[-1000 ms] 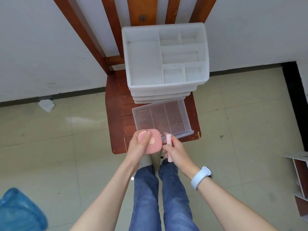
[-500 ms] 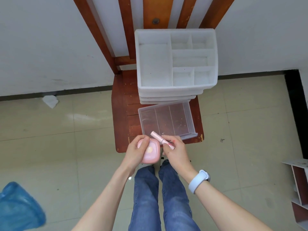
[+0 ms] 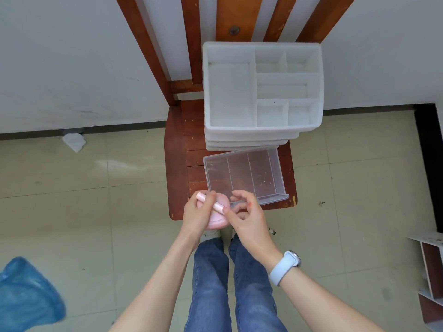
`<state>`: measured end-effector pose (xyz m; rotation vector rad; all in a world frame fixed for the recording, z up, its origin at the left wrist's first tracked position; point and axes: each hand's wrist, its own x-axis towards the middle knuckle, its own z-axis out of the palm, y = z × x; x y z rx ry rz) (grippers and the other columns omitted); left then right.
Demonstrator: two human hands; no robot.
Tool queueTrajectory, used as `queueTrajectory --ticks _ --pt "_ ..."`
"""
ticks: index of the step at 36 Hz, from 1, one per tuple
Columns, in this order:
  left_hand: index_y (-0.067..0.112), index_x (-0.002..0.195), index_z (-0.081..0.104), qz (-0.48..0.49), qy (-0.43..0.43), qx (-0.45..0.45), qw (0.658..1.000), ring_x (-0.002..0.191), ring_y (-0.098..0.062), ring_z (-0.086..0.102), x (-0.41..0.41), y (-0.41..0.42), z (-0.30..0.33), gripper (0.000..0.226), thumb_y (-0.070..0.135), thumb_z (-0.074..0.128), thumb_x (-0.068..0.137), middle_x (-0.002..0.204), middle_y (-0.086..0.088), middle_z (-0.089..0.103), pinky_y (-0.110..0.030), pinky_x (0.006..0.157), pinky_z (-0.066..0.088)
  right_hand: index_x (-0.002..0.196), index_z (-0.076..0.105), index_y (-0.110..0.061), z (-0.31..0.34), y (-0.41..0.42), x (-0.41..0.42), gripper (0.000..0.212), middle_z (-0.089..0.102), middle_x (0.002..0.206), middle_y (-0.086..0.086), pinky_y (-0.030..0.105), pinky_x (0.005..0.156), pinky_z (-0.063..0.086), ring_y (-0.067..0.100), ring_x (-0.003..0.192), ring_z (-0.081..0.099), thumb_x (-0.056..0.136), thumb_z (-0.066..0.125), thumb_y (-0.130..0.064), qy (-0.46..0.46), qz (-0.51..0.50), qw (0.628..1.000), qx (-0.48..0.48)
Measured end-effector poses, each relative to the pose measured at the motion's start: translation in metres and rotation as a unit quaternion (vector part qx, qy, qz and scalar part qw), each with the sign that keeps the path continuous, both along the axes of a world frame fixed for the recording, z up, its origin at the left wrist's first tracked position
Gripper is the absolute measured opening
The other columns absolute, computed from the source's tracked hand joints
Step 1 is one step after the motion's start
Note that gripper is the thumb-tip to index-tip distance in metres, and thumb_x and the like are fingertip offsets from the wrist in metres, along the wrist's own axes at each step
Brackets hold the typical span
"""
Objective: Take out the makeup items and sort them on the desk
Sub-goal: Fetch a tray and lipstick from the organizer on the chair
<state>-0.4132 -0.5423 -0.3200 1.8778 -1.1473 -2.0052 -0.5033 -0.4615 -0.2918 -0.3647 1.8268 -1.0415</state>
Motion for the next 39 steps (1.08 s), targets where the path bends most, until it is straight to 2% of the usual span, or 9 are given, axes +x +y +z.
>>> queueTrajectory --ticks 4,8,13,16,20,26,30,36,39 --pt "0.025 0.086 0.06 0.024 -0.031 -0.021 0.999 0.081 -0.009 0.056 0.003 -0.005 -0.007 0.011 0.022 0.052 0.093 0.087 0.005 0.061 -0.021 0.067 0.043 0.104 0.053 -0.021 -0.02 0.007 -0.019 0.013 0.061 0.101 0.001 0.034 0.089 0.051 0.017 0.094 0.061 0.091 0.058 -0.023 -0.01 -0.084 0.994 0.077" --pt "0.027 0.086 0.059 0.0 -0.058 -0.044 0.997 0.082 -0.007 0.054 0.013 -0.007 -0.014 0.011 0.023 0.052 0.093 0.087 0.009 0.059 -0.021 0.066 0.041 0.092 0.06 -0.007 -0.05 0.011 -0.033 0.025 0.063 0.088 0.015 0.04 0.086 0.05 0.019 0.075 0.059 0.095 0.051 -0.03 -0.041 -0.13 0.963 0.232" --pt "0.023 0.1 0.062 -0.003 -0.071 -0.062 0.996 0.085 -0.002 0.054 0.029 -0.007 -0.018 0.013 0.018 0.052 0.092 0.096 0.011 0.06 -0.016 0.069 0.041 0.13 0.045 -0.007 -0.08 0.004 -0.039 0.045 0.058 0.124 0.019 0.036 0.085 0.052 0.029 0.106 0.061 0.095 0.051 -0.034 -0.236 -0.222 0.908 0.265" --pt "0.022 0.098 0.063 0.011 -0.076 -0.053 0.996 0.084 -0.003 0.056 0.037 -0.006 -0.02 0.013 0.018 0.052 0.092 0.095 0.008 0.061 -0.018 0.07 0.042 0.138 0.038 -0.01 -0.096 -0.001 -0.04 0.045 0.052 0.132 0.017 0.039 0.092 0.051 0.029 0.107 0.062 0.097 0.05 -0.025 -0.27 -0.248 0.893 0.26" --pt "0.023 0.088 0.062 0.024 -0.088 -0.055 0.994 0.08 -0.004 0.055 0.042 -0.006 -0.018 0.013 0.016 0.052 0.091 0.087 0.01 0.06 -0.019 0.068 0.041 0.134 0.04 0.003 -0.101 0.0 -0.041 0.037 0.061 0.106 0.019 0.036 0.089 0.053 0.027 0.088 0.065 0.097 0.04 -0.002 -0.211 -0.28 0.894 0.281" --pt "0.028 0.086 0.062 0.046 -0.075 -0.06 0.994 0.083 -0.003 0.057 0.045 -0.006 -0.007 0.01 0.03 0.054 0.08 0.089 0.01 0.062 -0.02 0.069 0.043 0.123 0.047 -0.003 -0.088 0.025 -0.044 0.028 0.064 0.107 0.018 0.024 0.053 0.054 0.027 0.076 0.066 0.098 0.042 -0.015 -0.096 -0.25 0.905 0.33" --pt "0.03 0.085 0.062 0.047 -0.057 -0.065 0.995 0.084 -0.002 0.058 0.044 -0.005 0.003 0.019 0.035 0.049 0.071 0.09 0.012 0.063 -0.02 0.071 0.044 0.098 0.044 -0.008 -0.07 0.052 -0.055 0.006 0.062 0.104 0.023 0.041 0.078 0.051 0.03 0.081 0.061 0.093 0.041 -0.01 -0.004 -0.17 0.931 0.323" --pt "0.027 0.087 0.062 0.047 -0.06 -0.077 0.994 0.083 -0.002 0.057 0.041 -0.005 0.013 0.008 0.024 0.054 0.086 0.09 0.011 0.062 -0.02 0.07 0.043 0.081 0.042 -0.011 -0.04 0.053 -0.073 0.011 0.056 0.085 0.016 0.045 0.078 0.053 0.033 0.078 0.06 0.092 0.039 -0.009 0.057 -0.094 0.952 0.285" --pt "0.024 0.09 0.062 0.047 -0.065 -0.087 0.993 0.083 -0.003 0.056 0.041 -0.005 0.015 0.014 0.016 0.05 0.092 0.091 0.01 0.062 -0.019 0.07 0.042 0.082 0.041 -0.007 -0.03 0.057 -0.077 0.011 0.055 0.08 0.018 0.021 0.051 0.043 0.026 0.066 0.052 0.092 0.037 -0.007 0.095 -0.066 0.953 0.279"
